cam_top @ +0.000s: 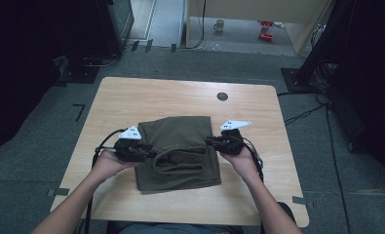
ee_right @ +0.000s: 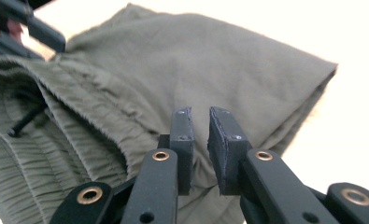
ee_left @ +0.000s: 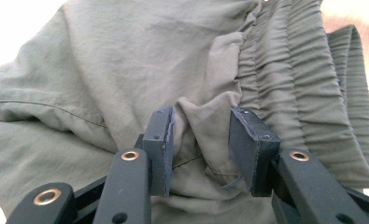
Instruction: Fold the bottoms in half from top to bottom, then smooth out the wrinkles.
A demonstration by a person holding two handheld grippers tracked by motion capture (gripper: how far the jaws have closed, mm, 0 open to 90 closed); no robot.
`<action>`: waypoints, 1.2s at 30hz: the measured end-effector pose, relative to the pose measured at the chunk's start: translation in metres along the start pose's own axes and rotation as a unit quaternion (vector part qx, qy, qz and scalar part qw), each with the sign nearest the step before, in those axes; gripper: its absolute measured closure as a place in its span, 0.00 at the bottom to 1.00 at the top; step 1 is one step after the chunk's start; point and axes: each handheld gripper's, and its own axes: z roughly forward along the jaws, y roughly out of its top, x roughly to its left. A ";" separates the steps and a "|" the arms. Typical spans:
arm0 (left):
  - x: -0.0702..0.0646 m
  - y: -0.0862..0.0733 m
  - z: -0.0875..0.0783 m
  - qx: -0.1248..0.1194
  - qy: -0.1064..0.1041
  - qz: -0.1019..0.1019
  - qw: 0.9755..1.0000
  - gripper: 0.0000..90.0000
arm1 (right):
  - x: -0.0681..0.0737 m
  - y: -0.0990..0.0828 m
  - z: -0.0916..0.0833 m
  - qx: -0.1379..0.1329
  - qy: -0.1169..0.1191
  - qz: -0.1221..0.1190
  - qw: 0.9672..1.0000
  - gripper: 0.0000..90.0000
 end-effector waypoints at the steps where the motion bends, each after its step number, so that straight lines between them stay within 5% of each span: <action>1: -0.001 0.000 -0.001 -0.002 0.002 0.002 1.000 0.67 | 0.002 0.000 0.002 0.003 0.003 0.000 1.000 0.88; 10: -0.009 0.002 -0.004 -0.013 0.020 -0.003 1.000 0.60 | 0.025 -0.005 0.003 0.013 0.033 -0.010 0.999 0.82; 17: -0.024 0.008 -0.001 -0.026 0.018 -0.005 0.999 0.68 | 0.043 -0.013 0.004 0.006 0.033 -0.028 0.999 0.82; 30: -0.052 -0.008 0.008 0.021 -0.005 0.026 0.999 0.70 | 0.067 -0.024 0.009 0.024 0.044 -0.048 0.998 0.81; 36: -0.055 -0.017 0.011 0.031 -0.001 0.017 0.999 0.70 | 0.064 -0.026 0.004 0.016 0.007 -0.056 0.998 0.84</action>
